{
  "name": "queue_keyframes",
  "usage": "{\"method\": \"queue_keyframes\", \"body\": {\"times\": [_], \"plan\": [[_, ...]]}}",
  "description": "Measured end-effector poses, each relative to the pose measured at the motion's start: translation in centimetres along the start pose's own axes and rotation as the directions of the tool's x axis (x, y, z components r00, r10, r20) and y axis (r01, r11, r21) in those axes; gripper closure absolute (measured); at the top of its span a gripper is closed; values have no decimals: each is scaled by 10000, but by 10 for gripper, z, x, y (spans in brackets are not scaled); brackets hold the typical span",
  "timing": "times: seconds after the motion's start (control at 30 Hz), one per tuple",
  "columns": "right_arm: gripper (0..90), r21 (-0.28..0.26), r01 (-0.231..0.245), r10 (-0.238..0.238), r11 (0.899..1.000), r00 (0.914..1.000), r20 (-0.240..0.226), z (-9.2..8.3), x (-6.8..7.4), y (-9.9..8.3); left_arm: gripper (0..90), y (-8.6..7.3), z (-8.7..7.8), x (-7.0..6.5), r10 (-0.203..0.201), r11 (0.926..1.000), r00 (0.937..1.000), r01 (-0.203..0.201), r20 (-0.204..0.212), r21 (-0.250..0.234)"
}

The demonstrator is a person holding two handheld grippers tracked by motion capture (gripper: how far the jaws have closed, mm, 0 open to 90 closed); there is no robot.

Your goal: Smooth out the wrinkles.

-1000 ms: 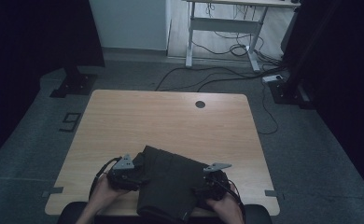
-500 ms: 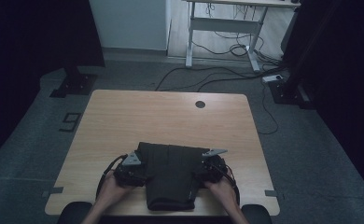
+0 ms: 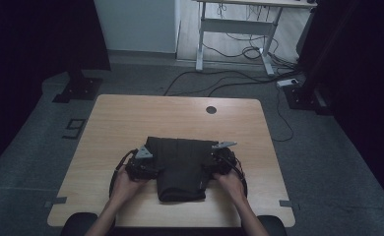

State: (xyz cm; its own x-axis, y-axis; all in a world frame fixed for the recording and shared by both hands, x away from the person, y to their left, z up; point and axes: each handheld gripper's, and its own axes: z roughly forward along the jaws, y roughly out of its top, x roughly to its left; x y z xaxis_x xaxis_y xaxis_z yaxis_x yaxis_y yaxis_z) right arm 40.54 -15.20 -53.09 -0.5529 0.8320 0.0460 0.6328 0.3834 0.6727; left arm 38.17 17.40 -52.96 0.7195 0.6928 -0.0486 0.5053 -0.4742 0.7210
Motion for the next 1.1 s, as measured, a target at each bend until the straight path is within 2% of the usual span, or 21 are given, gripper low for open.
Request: {"method": "queue_keyframes", "body": {"times": [0.27, 0.33, 0.5, 0.67, 0.87, 1.03, 1.1], "plan": [[149, -160, -149, 150, 9998, 9999, 54, 24, -16, 24, 346, 16, 16, 26, -263, 9997, 9982, 261, -538, -35], [148, -202, -314, 314, 9993, 9995, 33, 29, -20, 29, 346, 19, 20, 33, -389, 9992, 9973, 388, -622, -35], [161, -204, -148, 150, 9997, 9998, 111, 32, -21, 35, 338, 20, 20, 35, -409, 9992, 9968, 406, -693, -53], [180, -236, 123, -126, 9996, 9999, -115, 20, -20, 39, 256, 23, 7, 29, -260, 9996, 9961, 252, -844, -108], [134, -368, 655, -665, 9972, 9974, -290, -3, -13, 42, 174, 23, -20, 21, -195, 9987, 9984, 169, -535, -481], [127, -681, 838, -877, 9942, 9946, -564, -29, -8, 36, 149, 14, -48, 16, -243, 9963, 9987, 204, -457, -834], [99, -715, 960, -1005, 9928, 9930, -619, -42, -5, 30, 144, 7, -58, 14, -178, 9967, 9986, 137, -506, -798]]}}
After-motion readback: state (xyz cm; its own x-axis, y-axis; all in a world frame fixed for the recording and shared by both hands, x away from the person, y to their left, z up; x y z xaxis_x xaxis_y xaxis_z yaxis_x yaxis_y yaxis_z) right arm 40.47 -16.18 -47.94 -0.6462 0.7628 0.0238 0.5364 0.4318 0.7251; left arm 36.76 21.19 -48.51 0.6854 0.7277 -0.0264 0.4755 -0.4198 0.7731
